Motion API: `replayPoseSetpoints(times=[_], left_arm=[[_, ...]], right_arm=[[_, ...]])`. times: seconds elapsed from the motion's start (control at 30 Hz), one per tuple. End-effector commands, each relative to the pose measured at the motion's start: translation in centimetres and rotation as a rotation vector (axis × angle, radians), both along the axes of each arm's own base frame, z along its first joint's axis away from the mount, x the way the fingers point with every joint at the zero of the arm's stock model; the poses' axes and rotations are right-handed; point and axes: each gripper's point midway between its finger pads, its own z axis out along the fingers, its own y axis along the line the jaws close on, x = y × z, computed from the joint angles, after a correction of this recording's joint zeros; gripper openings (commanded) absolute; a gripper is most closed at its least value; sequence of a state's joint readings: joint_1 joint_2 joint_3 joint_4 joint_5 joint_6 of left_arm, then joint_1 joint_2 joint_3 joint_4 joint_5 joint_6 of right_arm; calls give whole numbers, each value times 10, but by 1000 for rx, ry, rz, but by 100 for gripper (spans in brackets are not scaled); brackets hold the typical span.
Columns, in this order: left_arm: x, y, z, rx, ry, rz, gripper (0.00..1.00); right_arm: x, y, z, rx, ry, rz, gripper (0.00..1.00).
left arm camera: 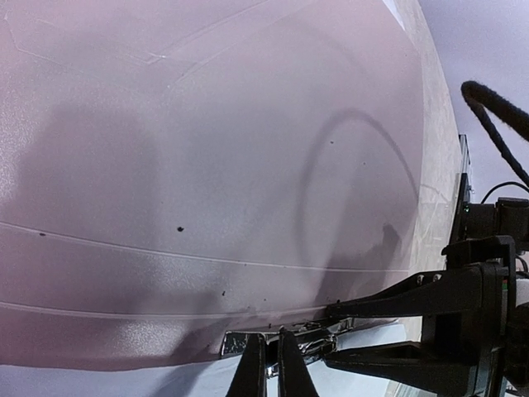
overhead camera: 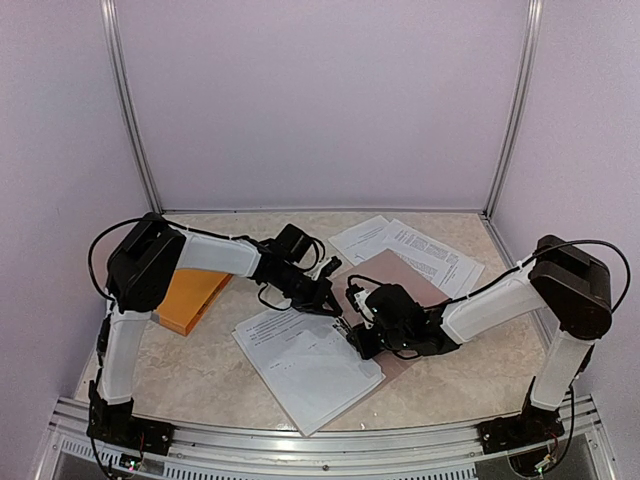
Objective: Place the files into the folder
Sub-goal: Clamp the file in the folder.
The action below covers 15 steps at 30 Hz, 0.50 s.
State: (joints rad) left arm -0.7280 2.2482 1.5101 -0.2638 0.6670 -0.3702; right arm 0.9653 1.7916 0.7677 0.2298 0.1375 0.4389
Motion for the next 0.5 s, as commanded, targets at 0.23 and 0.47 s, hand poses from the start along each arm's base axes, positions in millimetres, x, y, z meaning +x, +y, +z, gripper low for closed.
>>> replayPoseSetpoints(times=[0.23, 0.47], left_arm=[[-68, 108, -147, 601, 234, 23, 0], [-70, 112, -153, 630, 242, 18, 0]], right_arm=[[-30, -57, -68, -254, 173, -33, 23], [-29, -55, -68, -258, 173, -28, 23]])
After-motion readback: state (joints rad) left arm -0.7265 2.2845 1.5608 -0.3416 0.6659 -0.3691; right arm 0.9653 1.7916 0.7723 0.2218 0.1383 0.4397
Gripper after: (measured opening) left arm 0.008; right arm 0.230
